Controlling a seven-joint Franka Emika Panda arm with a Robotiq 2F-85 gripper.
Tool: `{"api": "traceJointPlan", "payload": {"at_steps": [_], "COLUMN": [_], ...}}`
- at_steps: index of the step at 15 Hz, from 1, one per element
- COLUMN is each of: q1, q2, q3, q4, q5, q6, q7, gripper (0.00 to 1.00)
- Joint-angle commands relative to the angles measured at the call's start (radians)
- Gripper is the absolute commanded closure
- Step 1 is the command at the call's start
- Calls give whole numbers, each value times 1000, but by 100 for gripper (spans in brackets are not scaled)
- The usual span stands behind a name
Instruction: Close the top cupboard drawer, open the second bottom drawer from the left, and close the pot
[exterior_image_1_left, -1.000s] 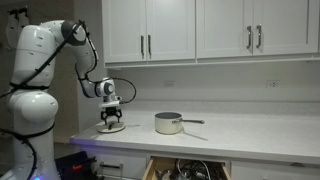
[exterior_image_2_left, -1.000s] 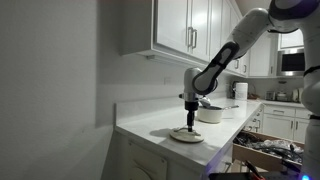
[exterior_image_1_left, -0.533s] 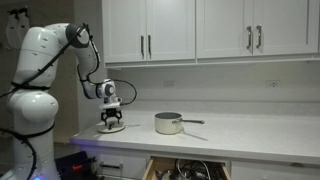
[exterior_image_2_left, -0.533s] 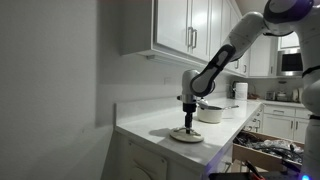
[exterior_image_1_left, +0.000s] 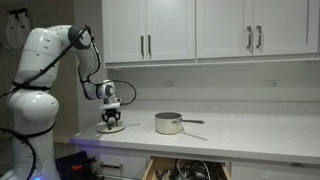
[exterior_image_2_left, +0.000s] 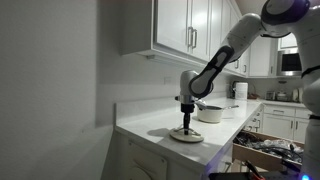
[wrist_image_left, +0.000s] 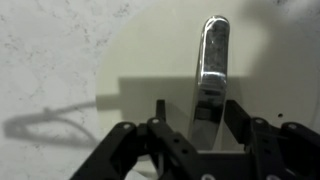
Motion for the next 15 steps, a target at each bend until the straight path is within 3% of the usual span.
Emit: {"api": "traceJointPlan", "payload": {"at_steps": [1,5,7,10,15], "q1": [8,13,12,11,15], "q2": [14,4,0,-1,-28], "q3": [-4,-6,-7,-11,-20], "q4": [18,20,17,16,7], "q5": [-34,-39,-44,-56,-91], "q6": [18,16,18,15,4], "q7": [34,39,39,41,59], "gripper": [67,97,94,100,98]}}
